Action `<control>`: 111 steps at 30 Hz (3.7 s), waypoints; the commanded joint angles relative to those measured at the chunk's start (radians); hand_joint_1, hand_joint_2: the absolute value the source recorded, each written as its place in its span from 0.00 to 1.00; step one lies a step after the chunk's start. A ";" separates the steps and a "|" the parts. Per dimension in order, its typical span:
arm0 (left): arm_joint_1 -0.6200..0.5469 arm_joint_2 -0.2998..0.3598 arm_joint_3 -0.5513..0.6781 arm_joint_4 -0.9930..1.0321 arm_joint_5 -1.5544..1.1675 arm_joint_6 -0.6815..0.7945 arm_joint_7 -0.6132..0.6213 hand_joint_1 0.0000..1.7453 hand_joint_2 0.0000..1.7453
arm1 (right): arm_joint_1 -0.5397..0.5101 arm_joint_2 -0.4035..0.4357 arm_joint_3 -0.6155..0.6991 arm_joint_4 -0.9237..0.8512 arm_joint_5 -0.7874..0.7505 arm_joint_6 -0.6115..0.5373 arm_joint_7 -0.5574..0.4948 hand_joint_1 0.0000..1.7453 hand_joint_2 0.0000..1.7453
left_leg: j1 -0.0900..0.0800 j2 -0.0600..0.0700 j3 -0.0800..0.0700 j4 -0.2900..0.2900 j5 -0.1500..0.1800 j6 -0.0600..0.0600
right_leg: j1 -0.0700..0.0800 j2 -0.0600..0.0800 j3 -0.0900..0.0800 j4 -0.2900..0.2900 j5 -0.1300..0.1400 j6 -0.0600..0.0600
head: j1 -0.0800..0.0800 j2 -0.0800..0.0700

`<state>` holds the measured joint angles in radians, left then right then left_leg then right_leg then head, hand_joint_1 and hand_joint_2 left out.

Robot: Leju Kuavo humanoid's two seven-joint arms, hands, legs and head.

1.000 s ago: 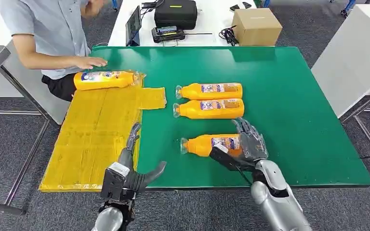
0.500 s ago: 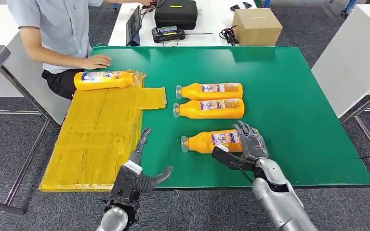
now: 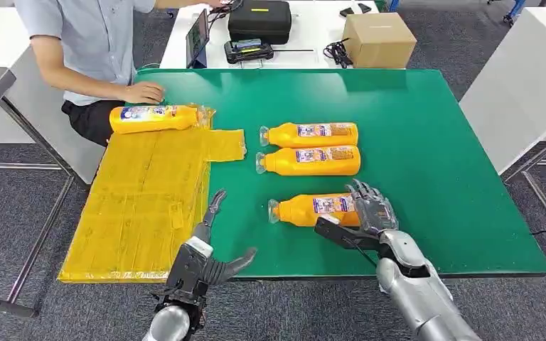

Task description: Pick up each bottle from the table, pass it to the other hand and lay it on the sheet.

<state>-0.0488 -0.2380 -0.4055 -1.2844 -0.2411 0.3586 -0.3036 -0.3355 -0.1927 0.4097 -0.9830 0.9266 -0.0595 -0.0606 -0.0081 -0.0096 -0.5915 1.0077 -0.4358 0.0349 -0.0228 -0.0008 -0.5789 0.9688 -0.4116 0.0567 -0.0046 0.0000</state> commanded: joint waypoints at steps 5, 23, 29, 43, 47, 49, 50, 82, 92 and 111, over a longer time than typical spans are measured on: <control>-0.083 0.010 -0.044 0.113 0.005 0.000 -0.007 0.00 1.00 | -0.161 -0.024 0.144 0.288 0.033 0.070 0.005 0.02 1.00 | 0.002 0.001 0.004 0.000 0.000 -0.002 | 0.002 0.000 0.005 -0.002 0.000 -0.003 | 0.000 0.000; -0.113 -0.004 -0.076 0.152 0.021 0.012 -0.036 0.00 1.00 | -0.221 0.005 0.200 0.401 -0.021 0.096 -0.052 0.01 1.00 | 0.002 0.004 0.009 -0.001 0.002 -0.002 | 0.003 0.000 0.007 -0.003 0.005 -0.005 | 0.000 0.000; -0.119 -0.003 -0.083 0.159 0.025 0.012 -0.041 0.00 1.00 | -0.209 -0.004 0.209 0.412 -0.038 0.120 -0.068 0.21 1.00 | 0.002 0.004 0.009 -0.001 0.003 -0.002 | 0.003 0.000 0.008 -0.003 0.006 -0.005 | 0.000 0.000; -0.138 -0.004 -0.092 0.187 0.039 0.024 -0.063 0.00 1.00 | -0.180 -0.055 0.214 0.435 -0.107 0.158 -0.118 1.00 1.00 | 0.002 0.000 0.014 -0.001 0.003 0.000 | 0.002 -0.002 0.013 -0.003 0.004 -0.003 | 0.000 0.000; -0.138 -0.004 -0.092 0.187 0.039 0.024 -0.063 0.00 1.00 | -0.180 -0.055 0.214 0.435 -0.107 0.158 -0.118 1.00 1.00 | 0.002 -0.001 0.013 -0.002 0.004 -0.001 | 0.003 -0.003 0.013 -0.005 0.005 -0.003 | 0.000 0.000; -0.138 -0.004 -0.092 0.187 0.039 0.024 -0.063 0.00 1.00 | -0.180 -0.055 0.214 0.435 -0.107 0.158 -0.118 1.00 1.00 | 0.002 -0.001 0.013 -0.001 0.004 -0.001 | 0.003 -0.003 0.013 -0.004 0.004 -0.003 | 0.000 0.000; -0.138 -0.004 -0.092 0.187 0.039 0.024 -0.063 0.00 1.00 | -0.180 -0.055 0.214 0.435 -0.107 0.158 -0.118 1.00 1.00 | 0.001 0.000 0.014 -0.001 0.003 0.000 | 0.002 -0.002 0.013 -0.004 0.004 -0.002 | 0.000 0.000; -0.168 -0.044 -0.123 0.317 0.587 -0.205 -0.146 0.00 1.00 | -0.084 0.089 0.141 -0.069 -0.814 0.429 -0.329 1.00 1.00 | 0.001 0.004 -0.002 0.000 0.003 0.000 | 0.002 0.003 0.000 -0.002 0.005 -0.002 | 0.000 0.000; -0.179 -0.042 -0.129 0.305 0.590 -0.251 -0.149 0.00 1.00 | -0.122 0.120 0.200 0.007 -0.820 0.428 -0.334 1.00 1.00 | 0.002 0.004 -0.002 0.000 0.003 0.001 | 0.002 0.003 -0.001 -0.003 0.005 -0.001 | 0.000 0.000; -0.216 -0.063 -0.110 0.299 0.612 -0.243 -0.169 0.00 1.00 | -0.179 0.190 0.328 0.162 -0.802 0.390 -0.351 1.00 1.00 | 0.002 0.001 -0.005 0.000 0.003 0.001 | 0.003 0.000 -0.002 -0.002 0.004 -0.002 | 0.000 0.000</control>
<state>-0.2119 -0.3071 -0.4879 -1.0285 0.3712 0.1240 -0.4749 -0.4691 -0.0267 0.6573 -0.9190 0.1167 0.3292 -0.4162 -0.0071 -0.0096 -0.5978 1.0076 -0.4319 0.0370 -0.0216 -0.0013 -0.5828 0.9668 -0.4069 0.0571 -0.0042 0.0000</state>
